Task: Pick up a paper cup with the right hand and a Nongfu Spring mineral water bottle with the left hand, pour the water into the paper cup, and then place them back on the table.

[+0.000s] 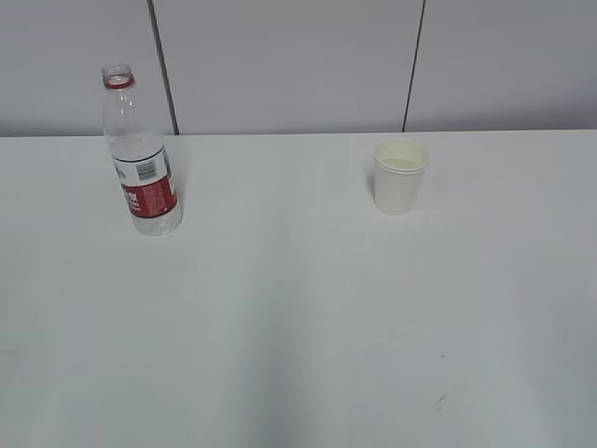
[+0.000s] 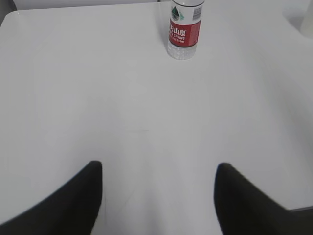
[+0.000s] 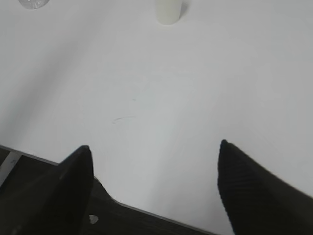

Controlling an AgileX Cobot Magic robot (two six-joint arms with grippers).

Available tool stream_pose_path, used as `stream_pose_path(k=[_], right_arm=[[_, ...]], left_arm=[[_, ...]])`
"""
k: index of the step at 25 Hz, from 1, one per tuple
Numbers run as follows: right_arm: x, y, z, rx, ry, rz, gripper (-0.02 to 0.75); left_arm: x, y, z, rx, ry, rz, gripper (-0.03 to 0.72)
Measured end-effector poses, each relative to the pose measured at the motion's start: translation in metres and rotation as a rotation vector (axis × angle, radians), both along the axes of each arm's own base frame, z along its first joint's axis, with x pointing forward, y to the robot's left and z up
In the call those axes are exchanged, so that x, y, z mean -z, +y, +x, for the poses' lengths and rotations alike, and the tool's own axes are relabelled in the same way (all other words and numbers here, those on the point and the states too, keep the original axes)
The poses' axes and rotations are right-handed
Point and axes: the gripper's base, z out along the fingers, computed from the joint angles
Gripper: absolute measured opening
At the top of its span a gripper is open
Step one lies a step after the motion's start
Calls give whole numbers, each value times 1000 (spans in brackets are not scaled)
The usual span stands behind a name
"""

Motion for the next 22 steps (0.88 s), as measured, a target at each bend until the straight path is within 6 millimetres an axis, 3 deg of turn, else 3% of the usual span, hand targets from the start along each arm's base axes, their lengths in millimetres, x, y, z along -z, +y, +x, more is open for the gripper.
stream_pose_path(k=[22], right_arm=[[0, -2, 0, 13, -3, -18, 591]], left_arm=[[0, -1, 0, 4, -1, -8, 447]])
